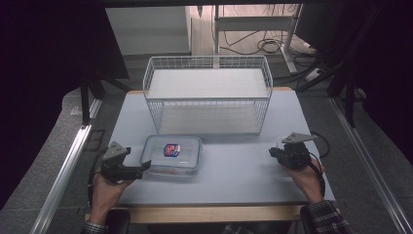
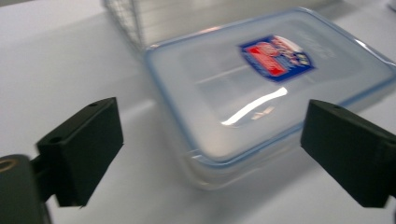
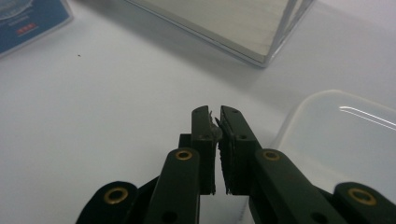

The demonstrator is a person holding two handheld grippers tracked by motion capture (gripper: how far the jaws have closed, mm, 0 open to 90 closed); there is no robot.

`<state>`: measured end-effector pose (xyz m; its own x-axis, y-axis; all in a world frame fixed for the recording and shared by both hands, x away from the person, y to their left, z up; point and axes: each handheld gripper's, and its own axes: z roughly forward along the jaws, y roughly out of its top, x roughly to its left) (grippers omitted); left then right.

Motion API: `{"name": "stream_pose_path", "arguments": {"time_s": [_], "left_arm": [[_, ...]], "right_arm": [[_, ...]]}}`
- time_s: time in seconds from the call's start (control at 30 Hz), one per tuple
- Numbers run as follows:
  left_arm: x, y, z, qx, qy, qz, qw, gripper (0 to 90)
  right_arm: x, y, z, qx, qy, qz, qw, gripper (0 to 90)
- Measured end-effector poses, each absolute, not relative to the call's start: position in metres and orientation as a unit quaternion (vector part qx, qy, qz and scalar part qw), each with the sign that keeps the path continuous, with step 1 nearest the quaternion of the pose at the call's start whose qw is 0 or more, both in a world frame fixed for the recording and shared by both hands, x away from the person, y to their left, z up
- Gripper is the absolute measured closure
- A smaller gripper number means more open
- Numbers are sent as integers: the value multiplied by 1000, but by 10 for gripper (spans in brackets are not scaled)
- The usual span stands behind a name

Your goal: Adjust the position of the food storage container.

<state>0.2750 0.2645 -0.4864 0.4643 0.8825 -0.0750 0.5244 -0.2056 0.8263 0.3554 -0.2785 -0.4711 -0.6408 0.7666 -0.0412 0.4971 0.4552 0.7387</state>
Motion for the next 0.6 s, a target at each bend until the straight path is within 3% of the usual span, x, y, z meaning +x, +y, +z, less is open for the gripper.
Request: {"name": "stream_pose_path", "arguments": {"time_s": [0.17,0.33,0.6], "left_arm": [[274,287,-491,726,500,229,413,217],[280,299,-501,719,524,221,398,475],[299,285,-514,749,519,204,359,736]], "right_arm": [[352,-275,-470,363,836,366,188,865],[350,-272,-472,357,836,377,178,884],[347,-268,-472,352,833,391,169,891]]}}
